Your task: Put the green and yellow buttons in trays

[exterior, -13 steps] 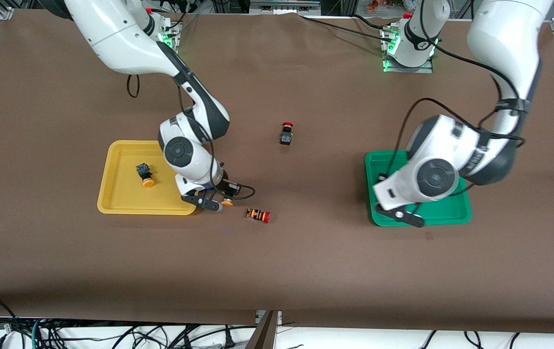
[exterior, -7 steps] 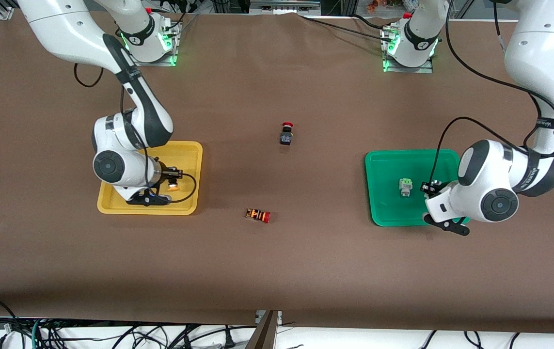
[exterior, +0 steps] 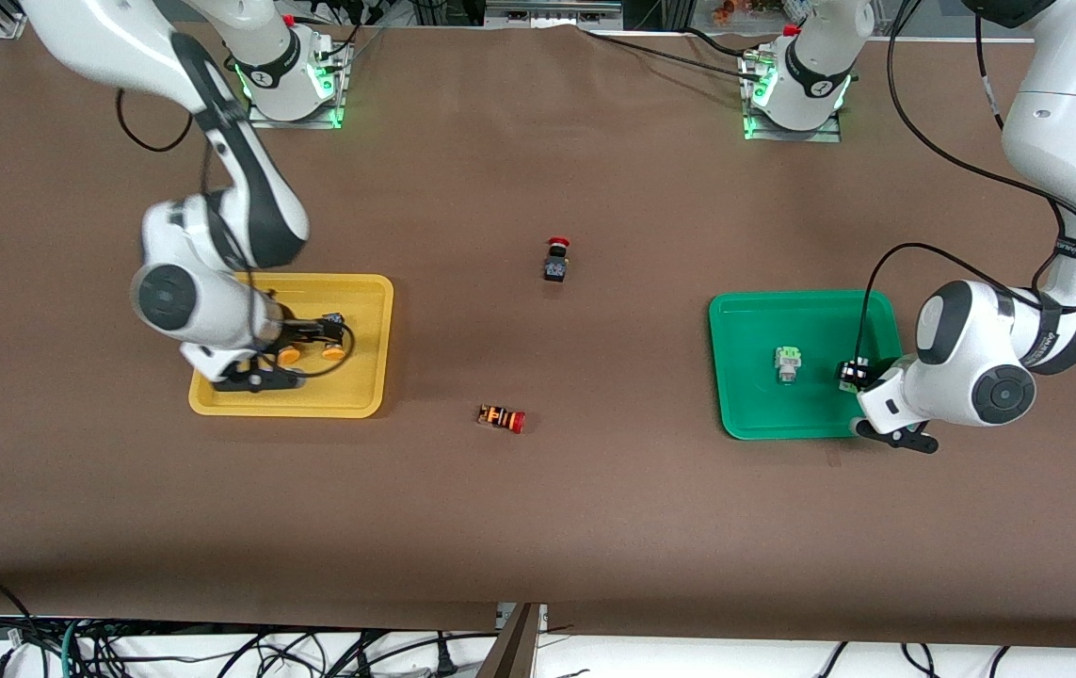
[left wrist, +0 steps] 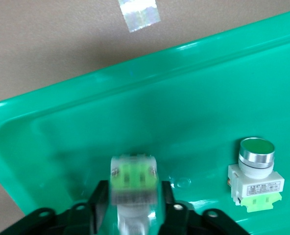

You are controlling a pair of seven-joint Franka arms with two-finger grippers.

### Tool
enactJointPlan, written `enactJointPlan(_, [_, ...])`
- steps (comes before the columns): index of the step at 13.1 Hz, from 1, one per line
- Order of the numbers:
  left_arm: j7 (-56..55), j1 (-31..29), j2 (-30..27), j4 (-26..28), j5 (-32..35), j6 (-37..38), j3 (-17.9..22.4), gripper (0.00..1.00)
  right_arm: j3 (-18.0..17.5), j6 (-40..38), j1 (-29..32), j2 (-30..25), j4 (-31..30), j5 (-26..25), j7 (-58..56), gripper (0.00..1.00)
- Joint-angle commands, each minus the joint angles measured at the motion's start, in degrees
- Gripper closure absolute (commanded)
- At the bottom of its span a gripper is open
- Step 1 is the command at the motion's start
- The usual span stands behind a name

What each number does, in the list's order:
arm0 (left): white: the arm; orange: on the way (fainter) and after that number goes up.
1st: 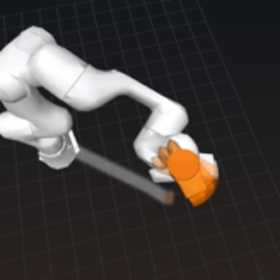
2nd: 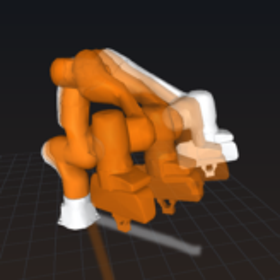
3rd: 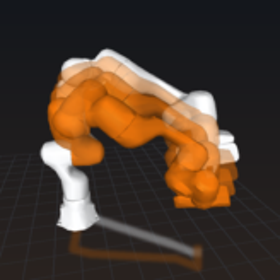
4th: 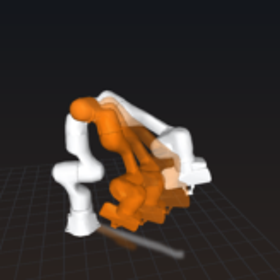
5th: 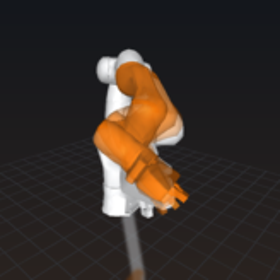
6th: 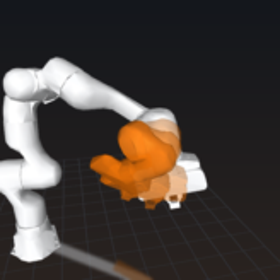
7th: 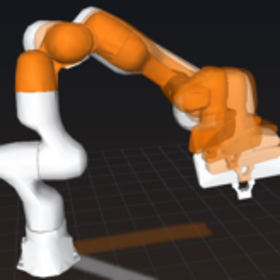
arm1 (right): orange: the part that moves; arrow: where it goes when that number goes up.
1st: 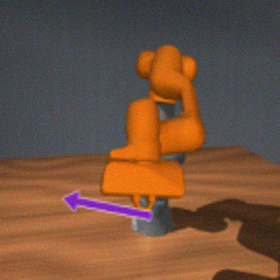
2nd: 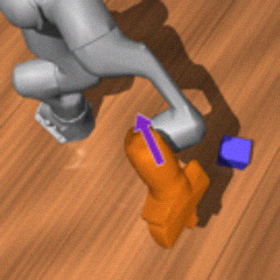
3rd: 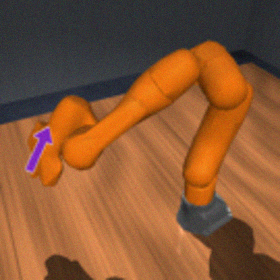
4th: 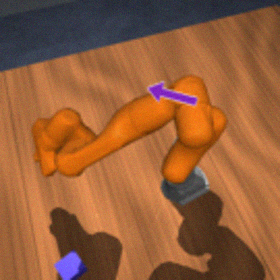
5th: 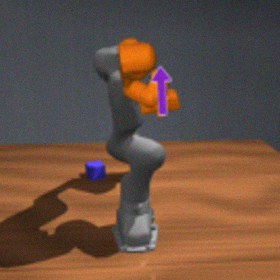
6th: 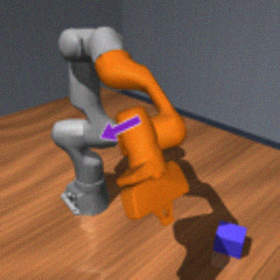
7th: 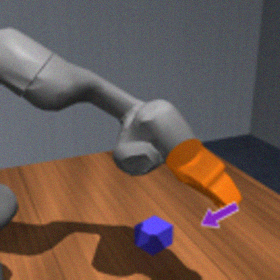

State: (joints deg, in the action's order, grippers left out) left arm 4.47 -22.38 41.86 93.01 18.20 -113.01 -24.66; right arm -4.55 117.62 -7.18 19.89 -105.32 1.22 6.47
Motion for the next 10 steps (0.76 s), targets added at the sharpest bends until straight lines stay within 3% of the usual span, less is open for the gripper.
enactJointPlan(1, [-0.3, 0.2, -5.6, -0.5, 0.6, 3.7, -4.0, 0.0, 1.3, -12.0, 2.0, -11.9, 1.9, -0.2, -3.9, 0.0])
enactJointPlan(5, [-3.7, 0.3, -16.6, -2.0, 0.3, 12.1, -9.3, 0.0, 1.5, -28.4, 2.2, -15.3, 13.7, -0.4, -4.0, 0.0])
enactJointPlan(7, [-8.3, 0.2, -21.5, -4.6, -0.4, 18.3, -10.8, 0.0, 2.4, -35.7, 2.3, -15.4, 18.2, -3.4, -4.5, 0.0])
enactJointPlan(9, [-10.3, 0.2, -25.3, -8.5, -3.9, 23.0, -10.0, 0.0, 4.5, -35.4, 2.2, -15.2, 20.5, -3.1, -4.5, 0.0])
enactJointPlan(10, [-10.4, 1.5, -28.5, -8.4, -6.7, 22.9, -6.2, 0.0, 4.3, -35.4, 2.1, -15.1, 20.7, -3.1, -4.5, 0.0])
